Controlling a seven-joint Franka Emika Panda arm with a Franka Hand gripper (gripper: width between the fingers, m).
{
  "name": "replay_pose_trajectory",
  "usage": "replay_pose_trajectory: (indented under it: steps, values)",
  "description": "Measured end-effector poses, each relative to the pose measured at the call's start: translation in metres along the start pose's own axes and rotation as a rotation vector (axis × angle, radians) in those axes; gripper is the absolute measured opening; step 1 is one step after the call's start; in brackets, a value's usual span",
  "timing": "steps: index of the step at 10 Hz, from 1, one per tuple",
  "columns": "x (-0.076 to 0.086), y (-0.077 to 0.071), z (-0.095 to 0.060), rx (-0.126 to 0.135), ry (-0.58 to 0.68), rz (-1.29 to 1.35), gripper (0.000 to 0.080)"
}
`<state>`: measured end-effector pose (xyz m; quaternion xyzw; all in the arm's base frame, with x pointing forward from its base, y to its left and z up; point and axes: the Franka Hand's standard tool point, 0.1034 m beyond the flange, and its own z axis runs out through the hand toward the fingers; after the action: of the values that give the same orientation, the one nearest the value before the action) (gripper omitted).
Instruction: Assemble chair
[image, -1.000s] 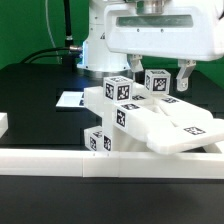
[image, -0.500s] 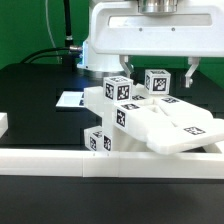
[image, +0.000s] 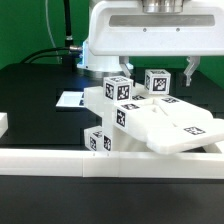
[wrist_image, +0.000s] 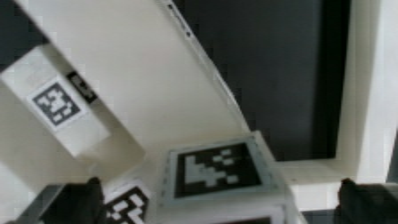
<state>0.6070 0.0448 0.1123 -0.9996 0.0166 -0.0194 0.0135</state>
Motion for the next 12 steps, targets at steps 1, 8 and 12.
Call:
replay_pose_trajectory:
  steps: [1,8,12]
  values:
    - [0.0,0.0005,0.0,0.0,0.0,0.009,0.052]
    - [-0.0004,0.0003,0.0007,0.002,-0.001,0.25,0.0266]
    - [0.0006,-0.0001,0.0011,0.027,0.006,0.657,0.0268]
